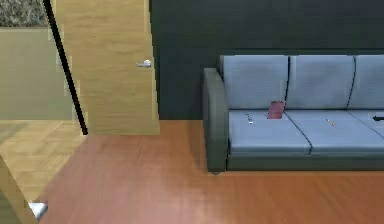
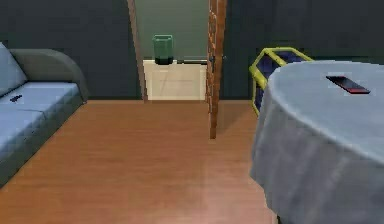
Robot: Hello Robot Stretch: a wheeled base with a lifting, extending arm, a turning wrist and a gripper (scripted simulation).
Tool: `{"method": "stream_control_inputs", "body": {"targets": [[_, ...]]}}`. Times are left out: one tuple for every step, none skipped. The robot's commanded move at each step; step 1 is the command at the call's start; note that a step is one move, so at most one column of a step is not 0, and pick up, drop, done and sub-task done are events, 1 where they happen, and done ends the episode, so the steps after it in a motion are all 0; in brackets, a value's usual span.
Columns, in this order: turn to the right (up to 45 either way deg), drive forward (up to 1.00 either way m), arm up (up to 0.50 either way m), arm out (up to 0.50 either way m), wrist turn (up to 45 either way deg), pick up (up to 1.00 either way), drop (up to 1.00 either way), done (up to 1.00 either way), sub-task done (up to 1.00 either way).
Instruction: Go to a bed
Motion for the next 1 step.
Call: {"method": "stream_control_inputs", "body": {"targets": [[12.0,0.00,0.00,0.00,0.0,0.00,0.00,0.00,0.00]]}}
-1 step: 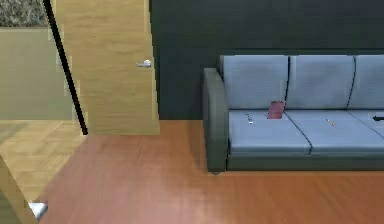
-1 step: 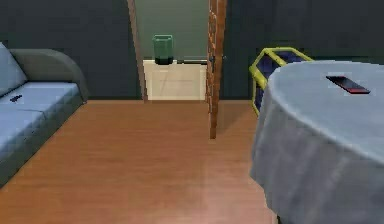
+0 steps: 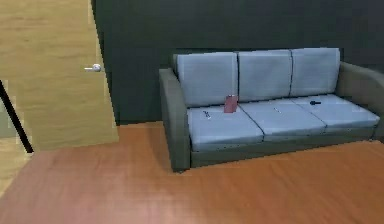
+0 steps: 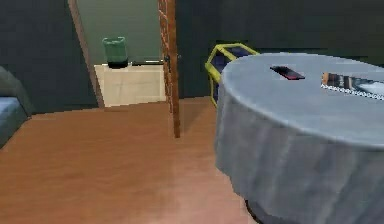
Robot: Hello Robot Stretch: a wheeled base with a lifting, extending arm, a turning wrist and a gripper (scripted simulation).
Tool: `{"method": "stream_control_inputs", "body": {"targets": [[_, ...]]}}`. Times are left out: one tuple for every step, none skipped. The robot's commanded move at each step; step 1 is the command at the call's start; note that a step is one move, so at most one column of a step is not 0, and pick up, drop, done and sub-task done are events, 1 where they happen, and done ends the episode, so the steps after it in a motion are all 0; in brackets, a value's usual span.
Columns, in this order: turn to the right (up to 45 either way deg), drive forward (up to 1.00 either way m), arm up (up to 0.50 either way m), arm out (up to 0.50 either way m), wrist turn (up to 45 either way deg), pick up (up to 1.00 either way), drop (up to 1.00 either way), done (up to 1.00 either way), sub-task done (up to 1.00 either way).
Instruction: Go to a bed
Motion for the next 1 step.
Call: {"method": "stream_control_inputs", "body": {"targets": [[0.0,0.15,0.00,0.00,0.0,0.00,0.00,0.00,0.00]]}}
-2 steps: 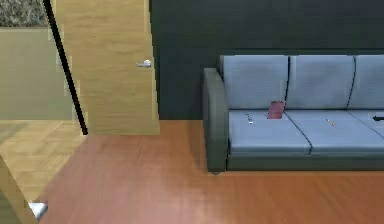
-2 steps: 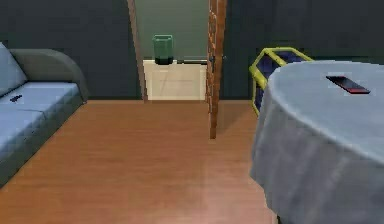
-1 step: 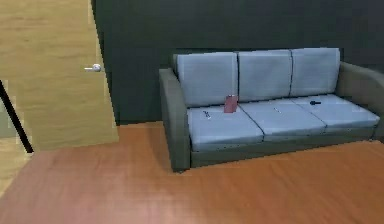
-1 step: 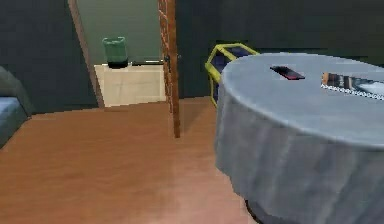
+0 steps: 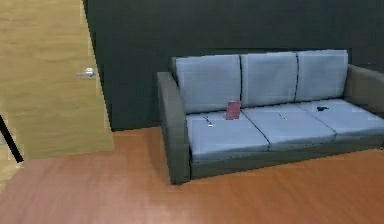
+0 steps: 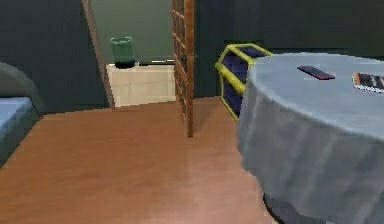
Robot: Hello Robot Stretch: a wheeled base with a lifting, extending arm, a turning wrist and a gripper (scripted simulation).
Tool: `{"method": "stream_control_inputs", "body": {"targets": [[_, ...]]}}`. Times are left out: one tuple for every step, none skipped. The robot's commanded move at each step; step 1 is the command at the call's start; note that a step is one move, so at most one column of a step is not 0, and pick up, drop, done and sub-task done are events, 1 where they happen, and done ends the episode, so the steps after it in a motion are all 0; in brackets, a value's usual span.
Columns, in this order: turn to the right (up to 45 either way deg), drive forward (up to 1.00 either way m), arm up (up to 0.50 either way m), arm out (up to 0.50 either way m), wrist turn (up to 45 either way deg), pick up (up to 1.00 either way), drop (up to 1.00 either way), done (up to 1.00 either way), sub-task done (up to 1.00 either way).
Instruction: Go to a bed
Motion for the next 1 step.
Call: {"method": "stream_control_inputs", "body": {"targets": [[-12.0,0.00,0.00,0.00,0.0,0.00,0.00,0.00,0.00]]}}
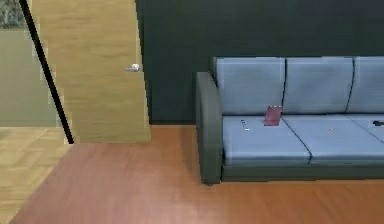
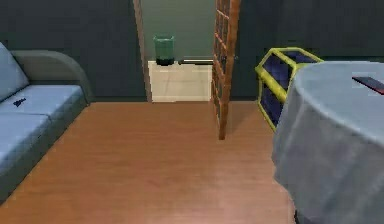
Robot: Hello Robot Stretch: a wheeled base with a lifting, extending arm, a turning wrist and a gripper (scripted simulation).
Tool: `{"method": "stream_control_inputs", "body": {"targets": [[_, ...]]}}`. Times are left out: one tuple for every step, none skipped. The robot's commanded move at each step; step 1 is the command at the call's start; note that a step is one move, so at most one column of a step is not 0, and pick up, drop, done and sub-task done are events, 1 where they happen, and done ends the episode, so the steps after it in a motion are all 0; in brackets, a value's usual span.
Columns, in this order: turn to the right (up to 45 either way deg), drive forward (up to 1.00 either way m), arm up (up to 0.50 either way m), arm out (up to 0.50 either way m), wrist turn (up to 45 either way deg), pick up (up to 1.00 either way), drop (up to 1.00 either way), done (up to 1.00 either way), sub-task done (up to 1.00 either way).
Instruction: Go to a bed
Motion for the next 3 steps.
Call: {"method": "stream_control_inputs", "body": {"targets": [[0.0,0.50,0.00,0.00,0.0,0.00,0.00,0.00,0.00],[-45.0,0.00,0.00,0.00,0.0,0.00,0.00,0.00,0.00],[-15.0,0.00,0.00,0.00,0.0,0.00,0.00,0.00,0.00]]}}
